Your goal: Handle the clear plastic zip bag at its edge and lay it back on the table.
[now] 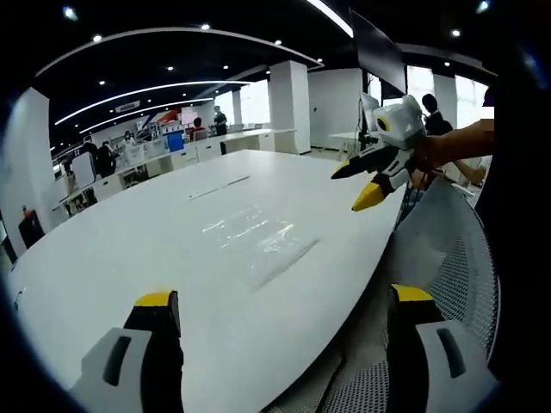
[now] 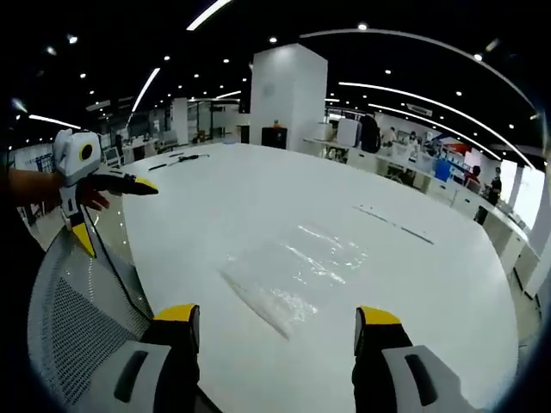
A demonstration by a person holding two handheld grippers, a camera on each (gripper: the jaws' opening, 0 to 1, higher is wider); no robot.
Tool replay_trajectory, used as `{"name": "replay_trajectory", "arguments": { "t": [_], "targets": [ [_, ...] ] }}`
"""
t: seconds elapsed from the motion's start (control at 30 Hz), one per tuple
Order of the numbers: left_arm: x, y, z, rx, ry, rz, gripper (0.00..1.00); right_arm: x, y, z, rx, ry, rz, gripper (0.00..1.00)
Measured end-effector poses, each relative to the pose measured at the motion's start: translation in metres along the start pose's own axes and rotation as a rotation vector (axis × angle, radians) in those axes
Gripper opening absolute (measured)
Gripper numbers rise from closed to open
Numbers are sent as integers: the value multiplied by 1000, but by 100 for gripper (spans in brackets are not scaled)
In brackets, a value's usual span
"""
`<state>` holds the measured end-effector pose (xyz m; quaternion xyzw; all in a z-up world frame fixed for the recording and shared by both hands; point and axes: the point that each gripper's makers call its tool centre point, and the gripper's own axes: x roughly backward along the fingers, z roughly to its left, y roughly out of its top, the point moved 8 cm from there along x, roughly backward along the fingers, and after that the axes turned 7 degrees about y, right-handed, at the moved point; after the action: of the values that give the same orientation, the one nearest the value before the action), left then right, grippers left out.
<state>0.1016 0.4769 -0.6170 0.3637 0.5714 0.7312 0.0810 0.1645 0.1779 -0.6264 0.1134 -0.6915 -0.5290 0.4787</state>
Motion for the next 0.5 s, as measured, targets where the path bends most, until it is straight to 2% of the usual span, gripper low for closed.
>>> {"name": "replay_trajectory", "arguments": {
  "t": [0.5],
  "targets": [
    [2, -3, -3, -2, -14, -4, 99, 30, -31, -5, -48, -34, -4, 85]
  ]
}}
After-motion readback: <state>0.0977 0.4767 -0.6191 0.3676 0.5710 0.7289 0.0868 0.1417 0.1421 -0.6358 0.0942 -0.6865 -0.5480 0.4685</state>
